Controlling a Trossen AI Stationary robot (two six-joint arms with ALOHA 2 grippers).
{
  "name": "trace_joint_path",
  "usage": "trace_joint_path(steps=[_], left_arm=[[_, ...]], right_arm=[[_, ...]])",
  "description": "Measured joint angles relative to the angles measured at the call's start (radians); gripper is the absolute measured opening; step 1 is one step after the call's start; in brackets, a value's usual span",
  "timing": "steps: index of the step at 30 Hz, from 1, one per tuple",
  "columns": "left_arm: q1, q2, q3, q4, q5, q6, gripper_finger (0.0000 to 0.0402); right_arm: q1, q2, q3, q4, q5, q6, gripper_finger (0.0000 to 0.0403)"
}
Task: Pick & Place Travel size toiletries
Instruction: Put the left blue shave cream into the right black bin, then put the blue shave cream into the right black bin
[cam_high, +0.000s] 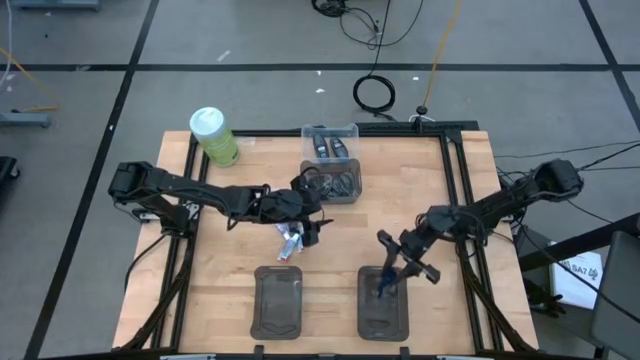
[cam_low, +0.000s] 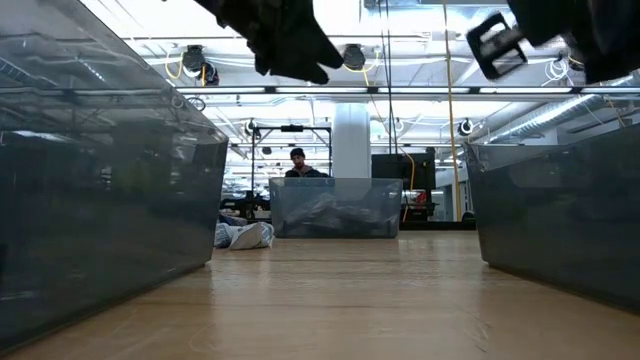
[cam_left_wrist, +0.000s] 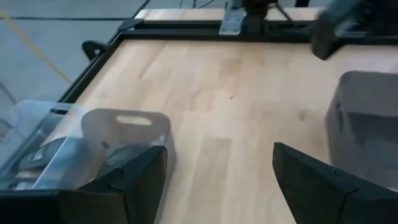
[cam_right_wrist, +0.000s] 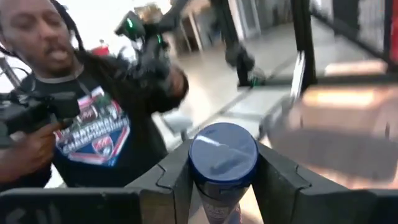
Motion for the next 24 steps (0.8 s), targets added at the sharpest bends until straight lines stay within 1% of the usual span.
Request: trace_joint_path(steps=[2, 4, 10, 14, 18, 24], left_arm=[[0.001, 0.0, 0.0, -0.004, -0.01, 0.0, 0.0287], [0.001, 0.0, 0.0, 0.006, -0.015, -0.003, 0.0287], [0.001, 0.0, 0.0, -0.002, -0.015, -0.003, 0.0287], [0.001, 0.0, 0.0, 0.0, -0.015, -0.003, 0.0287], [0.001, 0.0, 0.0, 0.0, -0.015, -0.003, 0.0287], [0.001, 0.0, 0.0, 0.001, -0.014, -0.002, 0.0287]], right_arm=[[0.041, 0.008, 0.0, -0.057, 0.053, 0.0, 0.0126], [0.074, 0.019, 0.0, -0.069, 0.098, 0.0, 0.0127], [0.135, 0.024, 0.0, -0.063, 0.097, 0.008, 0.0135], [0.151, 0.024, 0.0, -0.063, 0.098, -0.001, 0.0149], [0.151, 0.024, 0.0, -0.059, 0.1, -0.003, 0.017], [0.151, 0.023, 0.0, -0.054, 0.104, -0.004, 0.0213]])
